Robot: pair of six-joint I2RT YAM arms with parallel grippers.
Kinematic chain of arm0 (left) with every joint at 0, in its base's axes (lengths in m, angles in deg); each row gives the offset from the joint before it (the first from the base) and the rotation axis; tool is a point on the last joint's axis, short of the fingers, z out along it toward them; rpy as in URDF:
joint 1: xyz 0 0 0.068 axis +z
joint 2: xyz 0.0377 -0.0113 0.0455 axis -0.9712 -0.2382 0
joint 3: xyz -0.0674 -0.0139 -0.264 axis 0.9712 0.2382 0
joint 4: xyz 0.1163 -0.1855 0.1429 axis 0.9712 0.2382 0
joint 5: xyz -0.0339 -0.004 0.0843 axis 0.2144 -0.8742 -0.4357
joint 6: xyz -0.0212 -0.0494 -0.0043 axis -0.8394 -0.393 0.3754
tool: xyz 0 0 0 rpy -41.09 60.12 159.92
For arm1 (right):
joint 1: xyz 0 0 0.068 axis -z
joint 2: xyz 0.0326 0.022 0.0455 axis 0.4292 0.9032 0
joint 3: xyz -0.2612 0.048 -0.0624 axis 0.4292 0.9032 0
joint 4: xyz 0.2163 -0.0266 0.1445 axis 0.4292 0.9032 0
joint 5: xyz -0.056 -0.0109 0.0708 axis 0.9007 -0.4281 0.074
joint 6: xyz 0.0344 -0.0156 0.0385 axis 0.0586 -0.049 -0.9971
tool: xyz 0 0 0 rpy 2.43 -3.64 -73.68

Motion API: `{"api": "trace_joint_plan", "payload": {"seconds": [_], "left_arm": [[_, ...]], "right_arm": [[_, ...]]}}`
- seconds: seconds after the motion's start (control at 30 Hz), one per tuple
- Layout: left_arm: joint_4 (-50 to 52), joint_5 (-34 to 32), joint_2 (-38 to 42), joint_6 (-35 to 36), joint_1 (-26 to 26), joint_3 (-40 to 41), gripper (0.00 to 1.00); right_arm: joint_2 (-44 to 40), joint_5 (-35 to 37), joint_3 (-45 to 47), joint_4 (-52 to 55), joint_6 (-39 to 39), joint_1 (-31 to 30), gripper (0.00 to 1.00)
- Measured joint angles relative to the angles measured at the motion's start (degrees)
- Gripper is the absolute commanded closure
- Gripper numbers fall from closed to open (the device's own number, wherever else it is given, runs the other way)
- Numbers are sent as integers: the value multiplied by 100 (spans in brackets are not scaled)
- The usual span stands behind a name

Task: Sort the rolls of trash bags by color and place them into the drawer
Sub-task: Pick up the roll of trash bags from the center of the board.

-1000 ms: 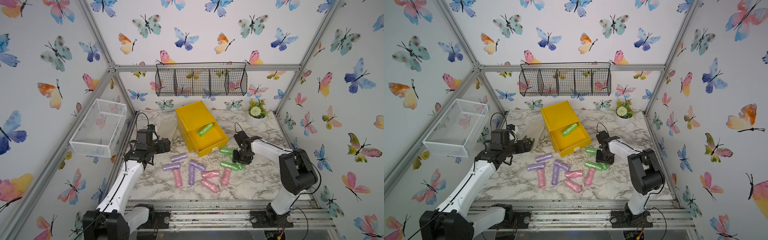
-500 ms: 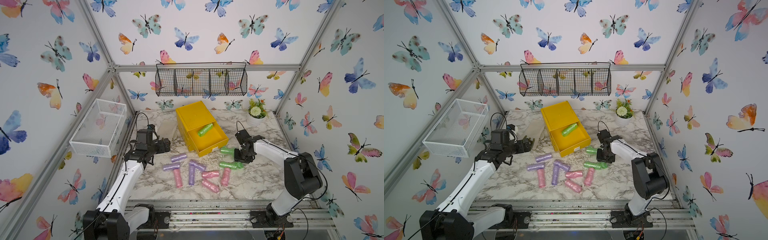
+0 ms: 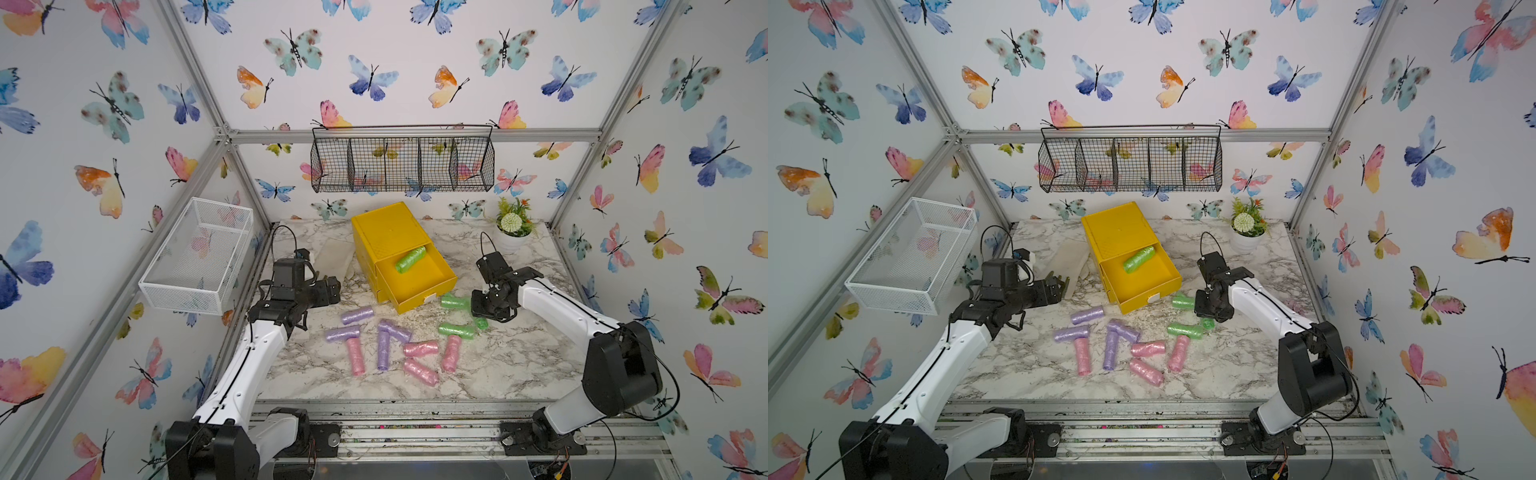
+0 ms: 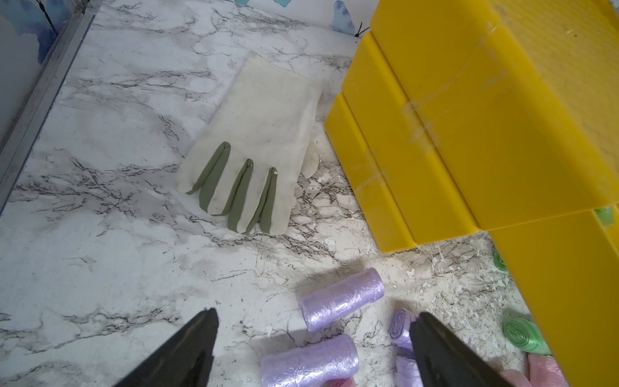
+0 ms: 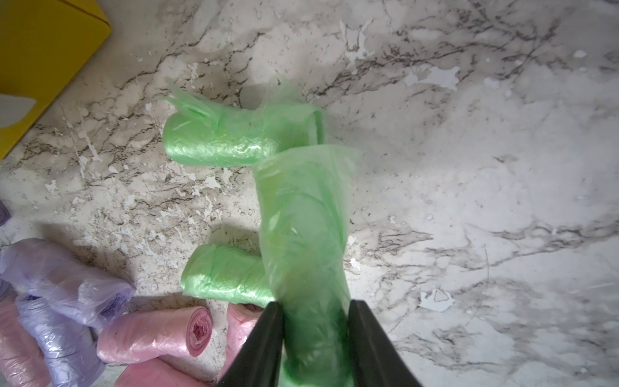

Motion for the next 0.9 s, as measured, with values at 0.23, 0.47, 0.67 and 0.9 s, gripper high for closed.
{"api": "trace_joint_plan", "payload": {"seconds": [0.23,0.47,0.67,0.9], "left_arm": [[0,0,0,0,0,0,5],[0,0,0,0,0,0,5],[0,0,0,0,0,0,5],[0,0,0,0,0,0,5]], "right_arm": [[155,107,254,-20,-35,0,62],[389,136,476,-46,-61,0,43],[446,101,496,-59,-66,0,39],[697,103,374,-101,-66,0,39]]}}
